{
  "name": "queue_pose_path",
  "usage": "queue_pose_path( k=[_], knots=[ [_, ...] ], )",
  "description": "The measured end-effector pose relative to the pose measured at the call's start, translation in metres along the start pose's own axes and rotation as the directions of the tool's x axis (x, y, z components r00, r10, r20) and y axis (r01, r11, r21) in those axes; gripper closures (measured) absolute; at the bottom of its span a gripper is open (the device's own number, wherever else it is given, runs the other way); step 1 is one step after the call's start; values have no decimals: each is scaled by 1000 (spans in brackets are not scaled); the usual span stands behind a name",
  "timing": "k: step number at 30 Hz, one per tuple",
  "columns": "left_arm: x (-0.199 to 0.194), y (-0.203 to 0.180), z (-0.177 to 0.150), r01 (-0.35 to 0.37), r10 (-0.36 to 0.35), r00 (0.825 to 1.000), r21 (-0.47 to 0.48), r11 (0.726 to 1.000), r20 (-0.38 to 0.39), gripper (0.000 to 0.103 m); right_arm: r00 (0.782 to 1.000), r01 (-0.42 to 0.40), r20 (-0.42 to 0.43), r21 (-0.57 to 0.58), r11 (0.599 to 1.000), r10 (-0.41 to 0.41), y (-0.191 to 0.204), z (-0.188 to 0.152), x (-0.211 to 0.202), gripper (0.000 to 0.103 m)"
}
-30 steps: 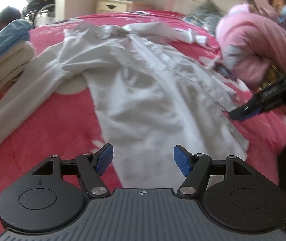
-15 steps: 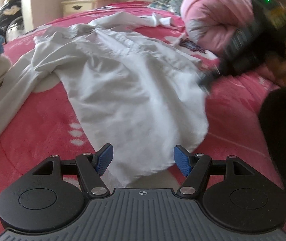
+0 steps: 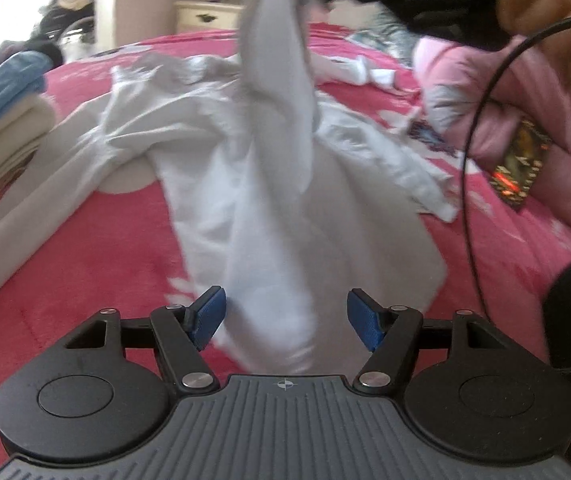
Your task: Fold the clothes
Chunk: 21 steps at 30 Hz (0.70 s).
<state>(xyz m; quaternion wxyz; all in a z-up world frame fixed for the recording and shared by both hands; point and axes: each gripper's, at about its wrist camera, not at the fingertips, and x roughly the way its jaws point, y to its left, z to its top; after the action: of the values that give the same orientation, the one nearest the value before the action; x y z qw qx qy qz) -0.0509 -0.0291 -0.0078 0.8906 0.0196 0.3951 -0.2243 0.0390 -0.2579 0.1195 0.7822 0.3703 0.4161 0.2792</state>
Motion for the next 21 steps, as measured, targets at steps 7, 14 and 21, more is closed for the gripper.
queue_pose_path(
  k=[7, 14, 21],
  knots=[
    [3, 14, -4, -38, 35, 998, -54, 998, -52, 60, 999, 39, 0, 19, 999, -39, -15, -1, -1, 99],
    [-6, 4, -7, -90, 90, 995, -10, 996, -36, 103, 1000, 2, -4, 7, 1000, -2, -12, -1, 0, 99],
    [-33, -3, -23, -145, 146, 989, 84, 986, -5, 103, 996, 66, -56, -45, 997, -69, -35, -36, -35, 99]
  ],
)
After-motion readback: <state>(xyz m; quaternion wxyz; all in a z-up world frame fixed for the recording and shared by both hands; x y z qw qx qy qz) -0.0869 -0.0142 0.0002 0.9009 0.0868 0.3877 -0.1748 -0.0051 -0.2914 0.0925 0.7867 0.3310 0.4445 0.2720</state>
